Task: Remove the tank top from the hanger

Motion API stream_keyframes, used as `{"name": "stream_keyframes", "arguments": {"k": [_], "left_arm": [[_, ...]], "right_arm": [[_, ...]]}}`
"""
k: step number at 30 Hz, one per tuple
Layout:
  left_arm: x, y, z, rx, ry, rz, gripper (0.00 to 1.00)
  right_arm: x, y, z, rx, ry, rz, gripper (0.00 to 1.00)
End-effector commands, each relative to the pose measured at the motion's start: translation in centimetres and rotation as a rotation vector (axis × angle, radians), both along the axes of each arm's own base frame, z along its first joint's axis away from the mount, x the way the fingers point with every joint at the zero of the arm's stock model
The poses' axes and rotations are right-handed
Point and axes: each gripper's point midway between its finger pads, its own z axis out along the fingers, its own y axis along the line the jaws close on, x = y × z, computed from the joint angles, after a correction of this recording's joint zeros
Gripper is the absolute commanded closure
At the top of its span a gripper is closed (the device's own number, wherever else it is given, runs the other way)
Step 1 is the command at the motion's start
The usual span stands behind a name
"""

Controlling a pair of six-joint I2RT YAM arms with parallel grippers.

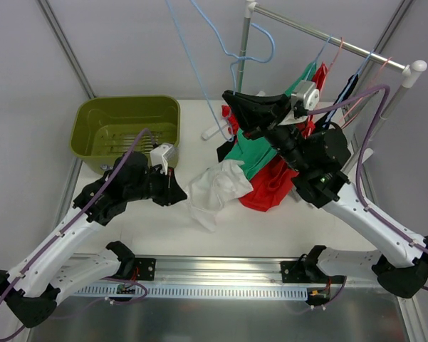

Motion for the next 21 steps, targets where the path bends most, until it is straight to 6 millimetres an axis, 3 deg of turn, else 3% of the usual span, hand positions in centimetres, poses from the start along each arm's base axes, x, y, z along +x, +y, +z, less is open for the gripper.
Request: {"name": "stream_keyframes", "arguments": {"k": [1,7,8,9,10,13,14,15,16,17,18,19,21], "left_arm": [[2.3,3.2,-1.5,0.116,-0.032,0.222,1.0],[2.8,4.3,-2.0,0.156,-0.03,0.289,1.0],[3.0,4.6,-2.0,0.167,-0.037,0.304,1.0],[3.1,4.7,-2.0,0.173,-0.039,0.308,0.97],[3.1,4.7,-2.0,0.175,-0.039,0.306,0.95],[3.2,4.5,-1.9,0.18,-0.036,0.298,0.88],[3.3,4.5,-1.6,0.177,-0.042,0.295,0.79],[3.3,4.4,-1.4,0.176,-0.044,0.291,0.67],[3.3,4.4,-1.2,0.175,-0.05,0.29,0.5],[3.4,4.4,-0.6,0.169,-0.061,0.291,0.17],[3.4,4.5,-0.3,0.166,-0.071,0.292,0.01],[3.5,4.7,0.0,0.169,-0.078,0.296,0.01],[3.7,4.8,0.9,0.171,-0.097,0.304,0.01]], "right_arm": [[1.0,-4.5,2.6,0.096,-0.062,-0.265,1.0],[3.2,-7.2,-1.2,0.059,0.198,-0.419,1.0],[3.8,-6.9,-4.3,-0.072,0.29,-0.449,1.0],[3.9,-8.2,-4.1,-0.077,0.343,-0.495,1.0],[4.2,-8.6,-6.9,-0.157,0.436,-0.534,1.0],[4.7,-11.6,-9.3,-0.157,0.563,-0.683,1.0],[4.6,-12.4,-10.9,-0.171,0.625,-0.718,1.0],[4.7,-13.5,-11.2,-0.164,0.654,-0.771,1.0],[4.7,-14.1,-12.2,-0.201,0.679,-0.804,1.0],[4.9,-14.1,-12.6,-0.185,0.716,-0.815,1.0],[5.0,-14.4,-12.7,-0.189,0.728,-0.83,1.0],[5.2,-15.0,-12.5,-0.191,0.738,-0.847,1.0],[6.3,-14.1,-13.0,-0.209,0.776,-0.825,1.0]]}}
